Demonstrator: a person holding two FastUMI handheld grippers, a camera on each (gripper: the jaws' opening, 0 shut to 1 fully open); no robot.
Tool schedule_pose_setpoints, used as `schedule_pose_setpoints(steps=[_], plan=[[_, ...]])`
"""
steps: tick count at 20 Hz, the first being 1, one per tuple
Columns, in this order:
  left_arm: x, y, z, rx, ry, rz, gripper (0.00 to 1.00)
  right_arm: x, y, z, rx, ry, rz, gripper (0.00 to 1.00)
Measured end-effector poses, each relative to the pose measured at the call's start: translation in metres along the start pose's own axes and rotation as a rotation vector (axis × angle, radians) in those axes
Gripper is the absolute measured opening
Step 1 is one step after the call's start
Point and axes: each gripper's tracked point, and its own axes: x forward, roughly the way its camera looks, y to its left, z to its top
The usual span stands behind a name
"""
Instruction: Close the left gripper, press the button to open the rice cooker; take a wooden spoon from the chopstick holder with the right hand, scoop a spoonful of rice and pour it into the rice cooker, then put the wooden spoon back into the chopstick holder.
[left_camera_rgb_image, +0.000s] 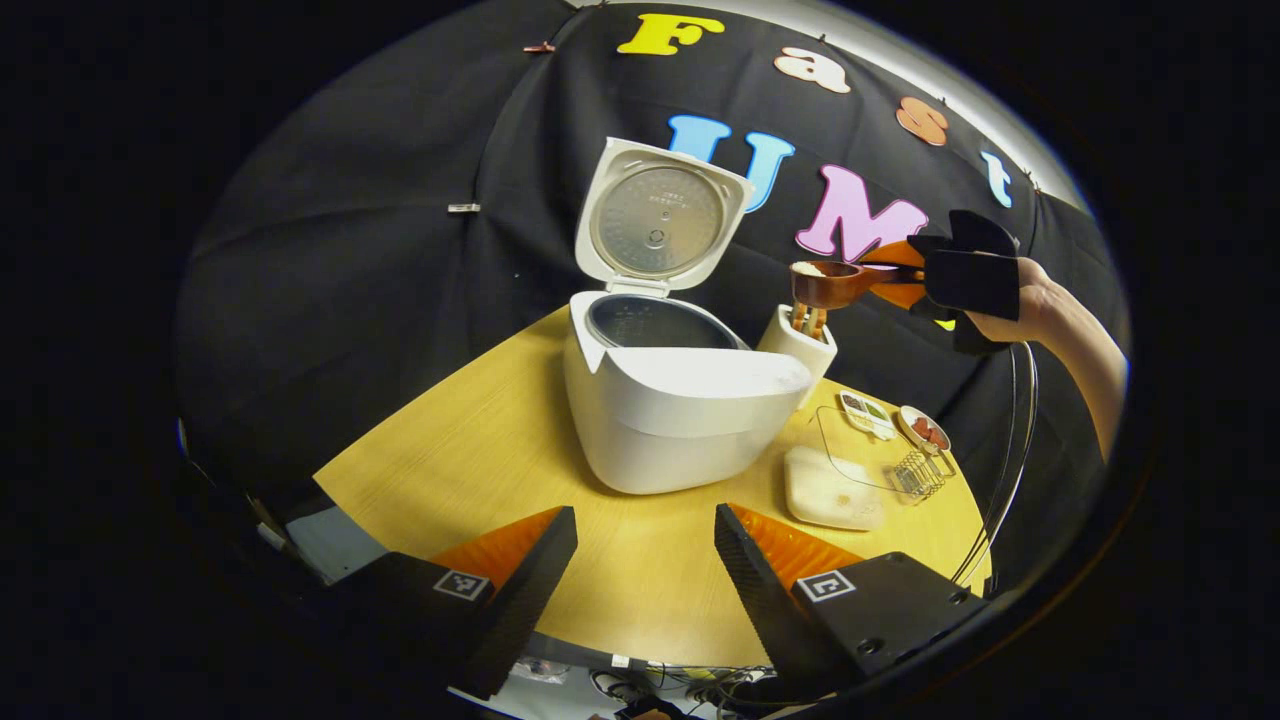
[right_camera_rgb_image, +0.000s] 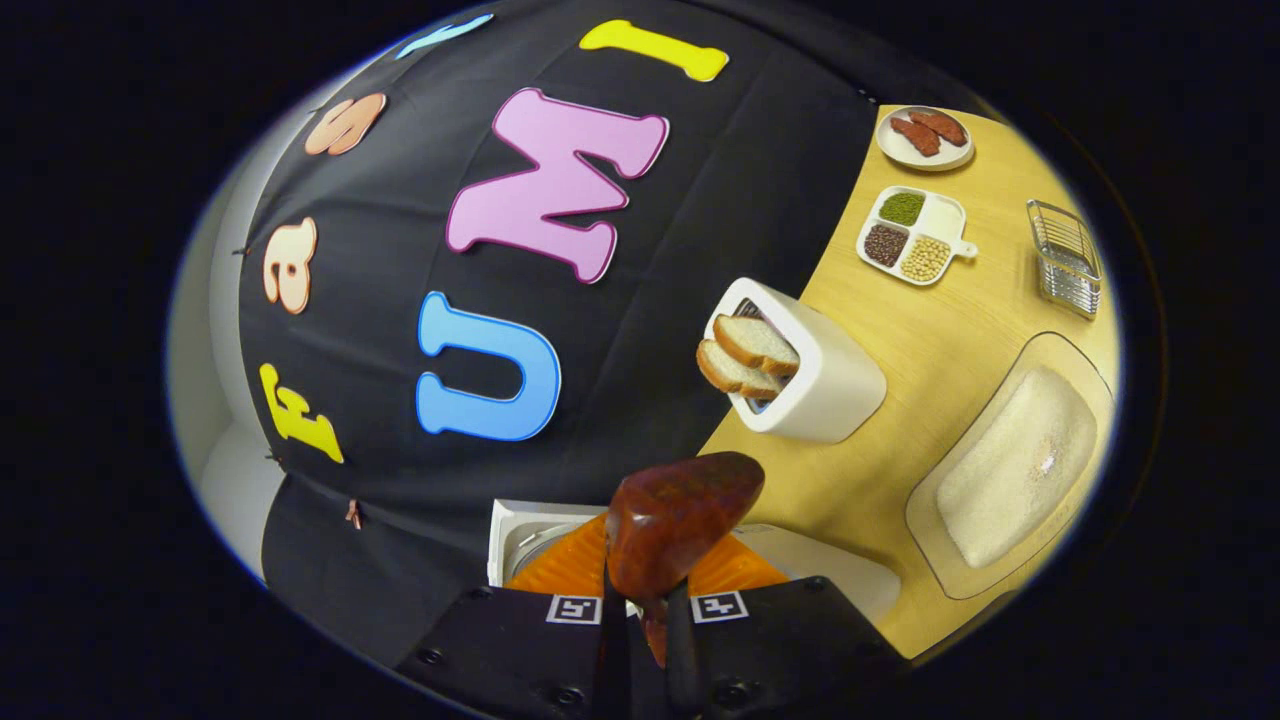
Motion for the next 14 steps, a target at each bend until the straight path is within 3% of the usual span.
schedule_pose_setpoints(steps=[5, 14], plan=[[-0.004, 0.020, 0.004, -0.017, -0.013, 0.037, 0.96, 0.032, 0.022, -0.037, -0.126, 0.028, 0.026, 0.17], [-0.011, 0.033, 0.010, -0.021, -0.014, 0.059, 0.96, 0.069, 0.061, -0.088, -0.612, 0.005, 0.132, 0.17]])
